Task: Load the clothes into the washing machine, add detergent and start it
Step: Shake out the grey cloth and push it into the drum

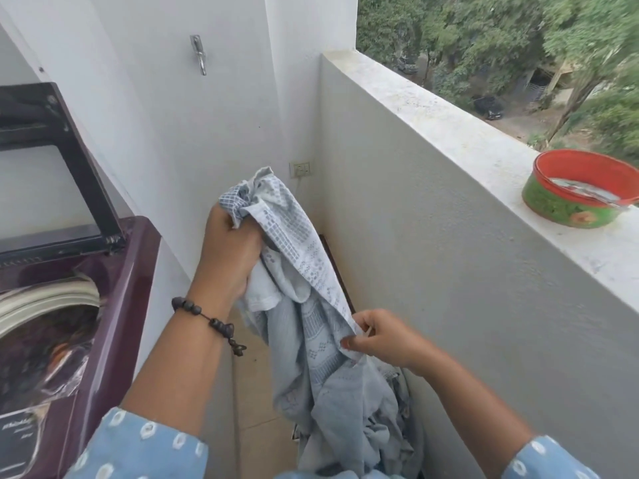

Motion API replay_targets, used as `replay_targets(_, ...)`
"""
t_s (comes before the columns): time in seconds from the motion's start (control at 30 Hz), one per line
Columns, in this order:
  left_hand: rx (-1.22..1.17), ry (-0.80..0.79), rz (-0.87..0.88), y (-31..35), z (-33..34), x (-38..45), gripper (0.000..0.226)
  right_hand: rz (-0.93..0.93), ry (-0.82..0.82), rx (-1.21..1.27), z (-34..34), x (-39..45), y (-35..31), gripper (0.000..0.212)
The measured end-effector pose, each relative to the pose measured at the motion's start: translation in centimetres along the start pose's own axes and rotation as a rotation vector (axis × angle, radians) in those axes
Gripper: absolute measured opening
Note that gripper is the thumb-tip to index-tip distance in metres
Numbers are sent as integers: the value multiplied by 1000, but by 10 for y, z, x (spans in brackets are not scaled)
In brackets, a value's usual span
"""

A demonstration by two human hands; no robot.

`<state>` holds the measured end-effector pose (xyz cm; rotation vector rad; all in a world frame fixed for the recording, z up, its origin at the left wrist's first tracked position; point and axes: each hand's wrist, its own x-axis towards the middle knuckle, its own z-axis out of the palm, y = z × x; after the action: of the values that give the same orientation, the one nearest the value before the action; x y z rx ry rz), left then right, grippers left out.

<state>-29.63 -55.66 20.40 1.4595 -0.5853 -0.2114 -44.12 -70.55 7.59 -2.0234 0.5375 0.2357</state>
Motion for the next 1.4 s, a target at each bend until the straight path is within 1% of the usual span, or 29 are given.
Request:
replay_targets(0.07, 1, -73, -14, -4, -4, 1, 44, -17, 88, 32, -9, 1, -5, 11)
replay_targets(0.13, 66, -210, 3, -10, -4, 1, 20, -87, 185, 90, -24, -1, -20, 15)
replay_targets(0.17, 114, -306, 0, -14, -3, -1, 16, -151, 223, 122, -32, -3, -31, 15)
replay_targets(0.23, 196, -515, -28, -24, 4, -7, 40, -326, 283, 186, -48, -11, -60, 14)
replay_targets(0.27, 203, -596, -55, -27, 10, -11, 46, -419, 305, 210, -55, -16, -75, 14)
replay_targets(0.3, 213, -652, -61, -29, 16, -16, 44, -495, 327, 215, -60, -21, -89, 15)
replay_targets(0.33, 239, -661, -36, -30, 21, -20, 35, -551, 353, 201, -64, -25, -100, 17)
replay_targets(0.37, 267, -627, 2, -29, 25, -22, 26, -588, 382, 174, -66, -28, -106, 19)
replay_targets(0.43, 289, -503, 53, -27, 24, -18, 13, -609, 425, 169, -65, -30, -106, 18)
replay_targets(0.5, 290, -416, 75, -25, 20, -12, 15, -567, 402, 271, -60, -32, -97, 15)
replay_targets(0.53, 284, -381, 61, -25, 17, -9, 18, -522, 355, 330, -53, -31, -91, 16)
replay_targets(0.6, 233, -317, 2, -22, 16, -6, 23, -395, 253, 382, -37, -29, -74, 25)
replay_targets(0.67, 121, -232, -46, -16, 17, -2, 14, -257, 193, 294, -17, -23, -54, 38)
replay_targets(0.73, 20, -155, -76, -8, 20, 2, 21, -155, 173, 68, 6, -14, -31, 47)
replay_targets(0.77, -36, -133, -92, -4, 22, 4, 23, -120, 206, -21, 18, -9, -20, 51)
replay_targets(0.8, -84, -105, -104, -1, 23, 6, 23, -96, 295, -67, 29, -6, -11, 55)
replay_targets(0.87, -145, -37, -121, 3, 25, 10, 20, -94, 545, -56, 48, -4, -1, 59)
replay_targets(0.9, -156, -8, -128, 4, 27, 12, 19, -112, 644, -27, 55, -4, 2, 60)
replay_targets(0.93, -154, 18, -132, 5, 28, 13, 17, -130, 704, 3, 60, -4, 5, 62)
replay_targets(1.07, -165, 83, -134, 5, 32, 15, 14, -182, 772, 63, 70, -4, 7, 71)
replay_targets(1.1, -178, 107, -145, 5, 33, 16, 13, -197, 789, 56, 70, -4, 6, 69)
replay_targets(1.17, -195, 157, -154, 4, 33, 18, 10, -235, 801, 54, 69, -4, 5, 53)
replay_targets(1.2, -204, 175, -151, 4, 33, 19, 9, -239, 768, 51, 68, -2, 5, 43)
replay_targets(1.3, -241, 198, -151, 6, 34, 18, 8, -159, 562, -72, 67, 11, 8, 20)
replay_targets(1.33, -250, 195, -153, 7, 33, 17, 8, -124, 520, -100, 66, 16, 11, 17)
replay_targets(1.4, -232, 186, -145, 7, 30, 16, 7, -96, 515, -46, 59, 22, 11, 17)
